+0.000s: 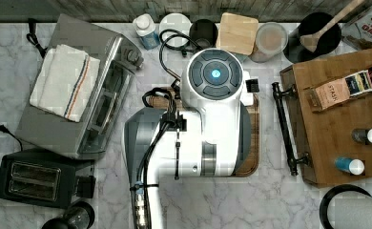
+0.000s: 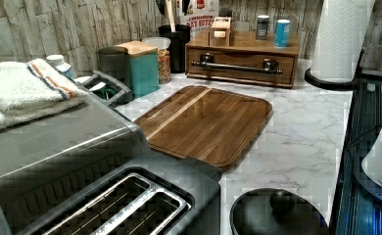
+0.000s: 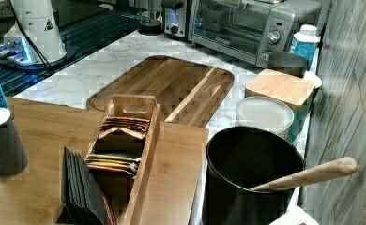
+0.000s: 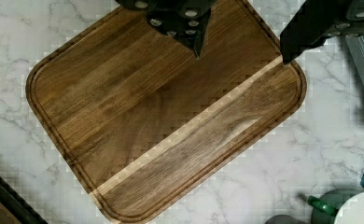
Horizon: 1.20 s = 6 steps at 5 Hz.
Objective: Open the drawer.
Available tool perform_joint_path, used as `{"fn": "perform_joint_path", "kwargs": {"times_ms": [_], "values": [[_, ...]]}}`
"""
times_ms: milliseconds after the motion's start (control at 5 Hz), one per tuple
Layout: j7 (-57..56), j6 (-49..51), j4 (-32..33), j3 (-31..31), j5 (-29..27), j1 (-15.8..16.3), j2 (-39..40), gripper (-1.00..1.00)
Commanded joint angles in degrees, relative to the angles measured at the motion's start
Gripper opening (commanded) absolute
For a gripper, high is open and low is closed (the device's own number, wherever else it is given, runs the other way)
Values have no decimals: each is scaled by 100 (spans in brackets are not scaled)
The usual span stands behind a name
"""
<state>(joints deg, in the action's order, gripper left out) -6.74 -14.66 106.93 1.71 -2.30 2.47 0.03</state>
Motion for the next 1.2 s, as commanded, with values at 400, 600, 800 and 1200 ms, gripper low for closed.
{"fn": "perform_joint_path", "kwargs": {"times_ms": [400,600,800,1200], "values": [[-732,-119,363,41,189,-31,-219,100],[-1687,-81,504,147,338,-135,-268,100],[-2451,-842,1115,274,729,-235,-544,100],[-4112,-1512,1481,666,808,-572,-479,100]]}}
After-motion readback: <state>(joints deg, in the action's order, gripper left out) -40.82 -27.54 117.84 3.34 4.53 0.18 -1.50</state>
